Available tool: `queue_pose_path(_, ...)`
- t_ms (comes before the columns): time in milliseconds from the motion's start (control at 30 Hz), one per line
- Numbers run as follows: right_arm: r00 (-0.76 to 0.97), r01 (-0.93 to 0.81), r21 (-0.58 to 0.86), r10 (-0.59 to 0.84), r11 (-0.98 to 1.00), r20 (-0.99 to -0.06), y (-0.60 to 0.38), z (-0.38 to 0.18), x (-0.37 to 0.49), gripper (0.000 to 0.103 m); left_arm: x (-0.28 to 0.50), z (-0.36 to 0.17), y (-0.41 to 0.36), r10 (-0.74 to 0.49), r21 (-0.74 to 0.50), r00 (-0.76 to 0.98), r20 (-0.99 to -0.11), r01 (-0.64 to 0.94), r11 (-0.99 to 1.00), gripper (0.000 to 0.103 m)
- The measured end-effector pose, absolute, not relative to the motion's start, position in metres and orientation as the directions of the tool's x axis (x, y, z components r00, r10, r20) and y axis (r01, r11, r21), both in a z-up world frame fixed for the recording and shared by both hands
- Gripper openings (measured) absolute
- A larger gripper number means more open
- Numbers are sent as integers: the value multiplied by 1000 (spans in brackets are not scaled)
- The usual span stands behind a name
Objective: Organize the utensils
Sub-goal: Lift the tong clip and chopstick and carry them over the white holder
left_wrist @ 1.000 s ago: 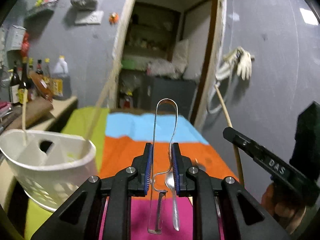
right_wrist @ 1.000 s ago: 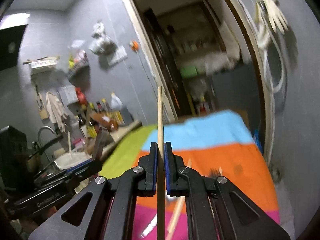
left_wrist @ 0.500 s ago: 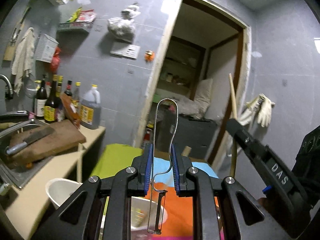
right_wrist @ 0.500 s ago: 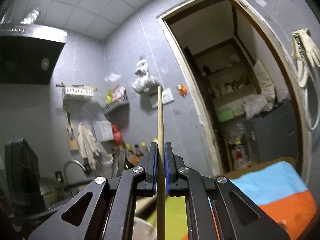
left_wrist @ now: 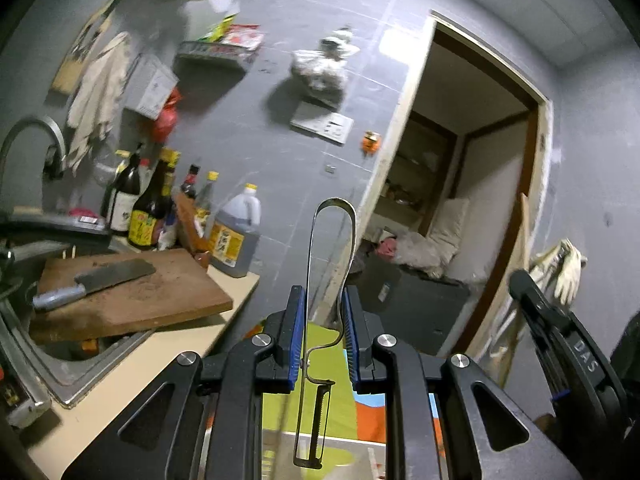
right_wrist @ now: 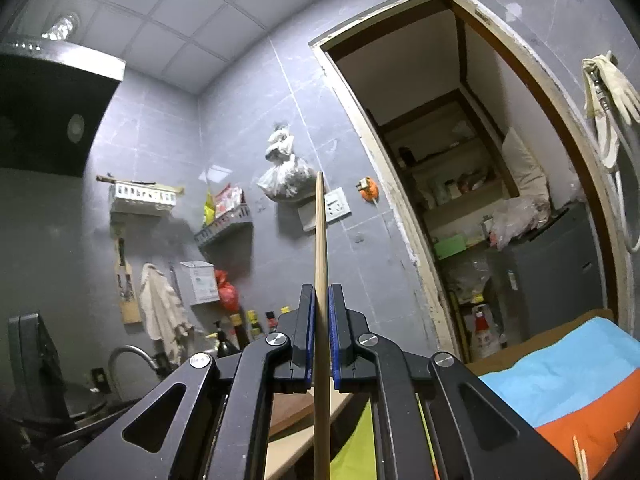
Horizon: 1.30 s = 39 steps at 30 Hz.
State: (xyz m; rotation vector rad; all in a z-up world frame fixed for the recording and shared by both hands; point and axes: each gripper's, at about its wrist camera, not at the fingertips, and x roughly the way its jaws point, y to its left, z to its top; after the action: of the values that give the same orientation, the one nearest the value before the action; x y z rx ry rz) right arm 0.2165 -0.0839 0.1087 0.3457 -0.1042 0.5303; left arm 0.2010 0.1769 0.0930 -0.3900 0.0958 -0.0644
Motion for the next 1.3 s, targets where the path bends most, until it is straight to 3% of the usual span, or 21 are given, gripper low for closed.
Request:
queue_pose_path(400, 914, -404, 289, 371, 868, 163, -70, 89, 218, 5, 199, 62, 190, -31, -430, 998, -52, 6, 903, 15)
queue_pose_path(1067, 899, -433, 189, 439, 882, 10, -71, 62, 214, 6, 187, 36, 163, -79, -364, 978, -193, 3, 931, 17)
queue_pose_path(1300, 883, -456, 161, 468, 875, -42, -75, 61, 209, 7, 180, 40, 158, -111, -347, 967, -231, 25, 938, 30)
